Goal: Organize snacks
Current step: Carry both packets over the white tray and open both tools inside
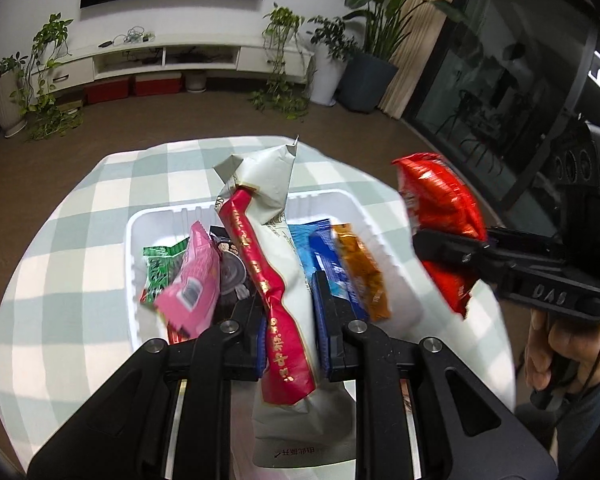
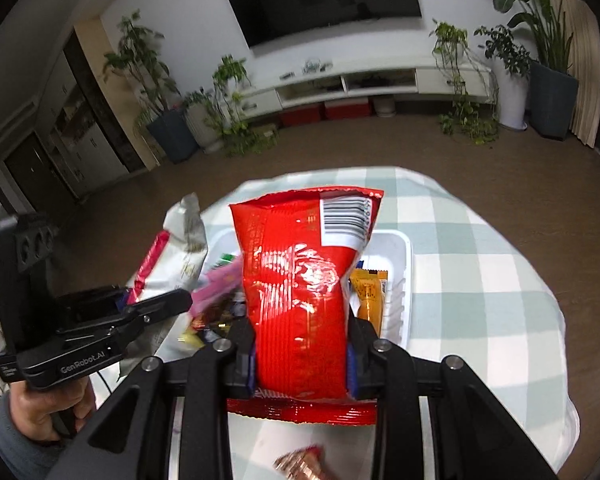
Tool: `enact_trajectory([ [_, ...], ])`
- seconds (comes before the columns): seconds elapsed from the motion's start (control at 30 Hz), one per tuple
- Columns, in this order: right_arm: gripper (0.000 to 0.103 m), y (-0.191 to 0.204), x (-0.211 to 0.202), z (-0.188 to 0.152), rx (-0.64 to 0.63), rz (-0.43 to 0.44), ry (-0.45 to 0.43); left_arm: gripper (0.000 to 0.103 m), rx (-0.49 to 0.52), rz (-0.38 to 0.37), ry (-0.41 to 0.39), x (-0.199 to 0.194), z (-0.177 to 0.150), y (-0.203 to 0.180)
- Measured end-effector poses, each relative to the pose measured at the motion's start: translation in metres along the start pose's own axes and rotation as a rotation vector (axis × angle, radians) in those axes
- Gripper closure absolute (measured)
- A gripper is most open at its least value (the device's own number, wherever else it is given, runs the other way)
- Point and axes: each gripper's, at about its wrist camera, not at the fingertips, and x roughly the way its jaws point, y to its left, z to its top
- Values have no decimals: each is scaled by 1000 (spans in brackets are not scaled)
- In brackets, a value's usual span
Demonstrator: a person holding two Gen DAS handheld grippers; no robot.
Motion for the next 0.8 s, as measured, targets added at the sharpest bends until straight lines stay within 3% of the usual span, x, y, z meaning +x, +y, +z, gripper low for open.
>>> enact_trajectory([
  [0.43, 70, -19, 85, -5, 10, -56, 131, 86, 10, 69, 70, 82, -10, 17],
  [0.8, 69, -16, 92, -16, -2, -69, 115, 85, -20, 77, 78, 99, -13, 28],
])
